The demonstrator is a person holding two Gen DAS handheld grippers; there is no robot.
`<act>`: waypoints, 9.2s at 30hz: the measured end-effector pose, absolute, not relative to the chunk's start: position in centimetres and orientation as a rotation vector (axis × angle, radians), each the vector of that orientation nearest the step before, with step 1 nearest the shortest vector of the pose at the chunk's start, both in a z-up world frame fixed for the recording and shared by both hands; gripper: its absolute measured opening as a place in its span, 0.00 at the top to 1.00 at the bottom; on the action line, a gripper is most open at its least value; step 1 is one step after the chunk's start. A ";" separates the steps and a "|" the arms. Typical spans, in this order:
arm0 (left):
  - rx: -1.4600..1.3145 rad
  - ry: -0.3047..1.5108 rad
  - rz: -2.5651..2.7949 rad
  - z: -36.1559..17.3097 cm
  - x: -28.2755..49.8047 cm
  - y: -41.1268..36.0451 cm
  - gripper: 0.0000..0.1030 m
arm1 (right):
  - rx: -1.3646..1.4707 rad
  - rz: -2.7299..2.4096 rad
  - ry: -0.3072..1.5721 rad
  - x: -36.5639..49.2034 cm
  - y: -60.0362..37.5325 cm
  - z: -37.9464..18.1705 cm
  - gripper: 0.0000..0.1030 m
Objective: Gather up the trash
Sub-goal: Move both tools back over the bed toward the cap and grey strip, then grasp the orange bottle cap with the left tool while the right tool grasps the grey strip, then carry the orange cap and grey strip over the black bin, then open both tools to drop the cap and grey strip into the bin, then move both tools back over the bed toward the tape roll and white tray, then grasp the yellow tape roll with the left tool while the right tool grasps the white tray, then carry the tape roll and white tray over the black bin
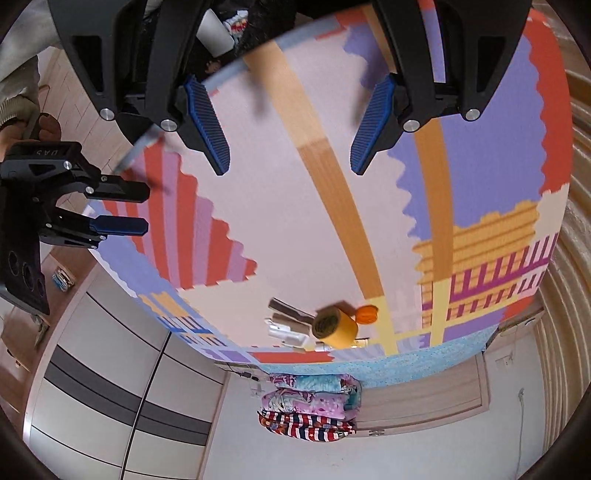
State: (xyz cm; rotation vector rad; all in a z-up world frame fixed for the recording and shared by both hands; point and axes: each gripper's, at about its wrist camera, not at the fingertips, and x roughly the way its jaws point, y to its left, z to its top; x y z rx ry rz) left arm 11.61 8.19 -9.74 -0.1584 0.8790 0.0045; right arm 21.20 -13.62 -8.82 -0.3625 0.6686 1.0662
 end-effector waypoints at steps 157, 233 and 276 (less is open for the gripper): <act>-0.141 1.198 -0.178 -24.2 4.2 -4.5 0.48 | -0.368 1.080 1.057 12.5 -18.6 -24.1 0.71; -0.311 0.801 0.188 -12.6 28.0 17.3 0.64 | -0.438 1.022 0.607 36.2 -1.0 -7.7 0.70; -0.278 0.731 0.155 -7.9 18.4 11.8 0.90 | -0.410 1.067 0.510 26.4 -7.4 -4.6 0.95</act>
